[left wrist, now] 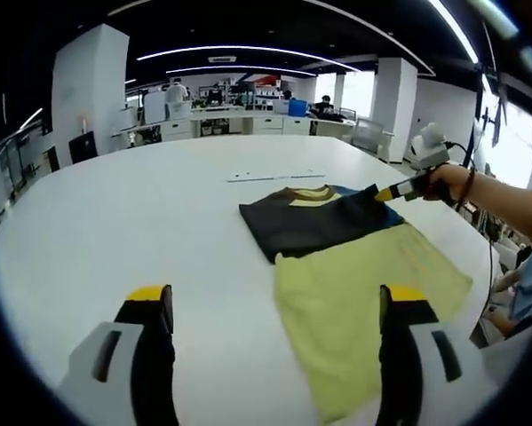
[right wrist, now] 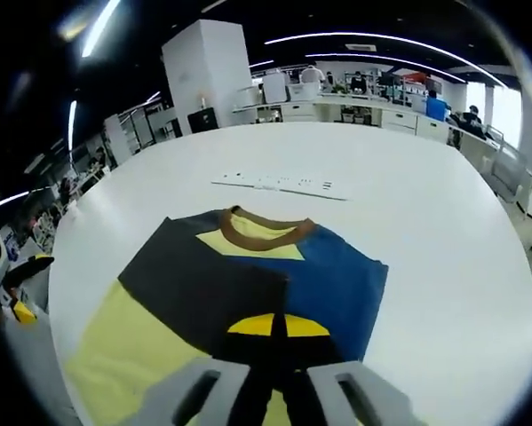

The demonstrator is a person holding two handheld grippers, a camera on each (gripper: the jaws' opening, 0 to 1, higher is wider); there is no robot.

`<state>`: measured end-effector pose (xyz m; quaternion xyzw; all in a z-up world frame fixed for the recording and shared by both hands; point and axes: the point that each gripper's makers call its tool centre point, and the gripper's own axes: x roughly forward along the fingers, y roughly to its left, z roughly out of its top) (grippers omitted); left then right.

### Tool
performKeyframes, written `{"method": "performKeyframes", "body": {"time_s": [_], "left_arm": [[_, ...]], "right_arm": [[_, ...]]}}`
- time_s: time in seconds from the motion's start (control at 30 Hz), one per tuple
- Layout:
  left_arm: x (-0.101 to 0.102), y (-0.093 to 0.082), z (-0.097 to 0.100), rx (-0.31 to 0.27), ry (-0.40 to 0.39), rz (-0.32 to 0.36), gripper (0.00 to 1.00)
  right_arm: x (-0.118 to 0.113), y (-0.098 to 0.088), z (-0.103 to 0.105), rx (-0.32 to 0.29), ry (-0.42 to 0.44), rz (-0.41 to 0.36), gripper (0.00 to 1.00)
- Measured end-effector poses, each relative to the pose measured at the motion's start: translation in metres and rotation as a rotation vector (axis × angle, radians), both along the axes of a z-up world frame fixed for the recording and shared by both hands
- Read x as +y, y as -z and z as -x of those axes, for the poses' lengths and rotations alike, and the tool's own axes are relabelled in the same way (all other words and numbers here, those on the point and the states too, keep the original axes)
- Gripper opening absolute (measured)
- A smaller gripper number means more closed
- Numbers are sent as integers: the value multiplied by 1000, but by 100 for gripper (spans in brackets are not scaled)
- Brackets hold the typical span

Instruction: Fold the garment on the visible template until the final outline fits inside the template.

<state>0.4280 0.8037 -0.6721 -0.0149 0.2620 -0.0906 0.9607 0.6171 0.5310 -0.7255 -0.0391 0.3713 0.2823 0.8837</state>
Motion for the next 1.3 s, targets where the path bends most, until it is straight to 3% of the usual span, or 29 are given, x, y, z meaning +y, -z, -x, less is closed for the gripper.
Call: {"method": "performKeyframes", "body": {"time_s": [0.53, 0.93, 1.3], "left_arm": [[8, -1, 1, 3, -11, -14, 92], [14, -1, 3, 8, -29, -21, 91], [20, -2, 0, -1, -49, -23, 85]], "right_arm": [[-28, 4, -1, 38, 58, 19, 0], [-35, 26, 2, 102, 65, 24, 0], [-43, 27, 1, 107, 78, 22, 0]]}}
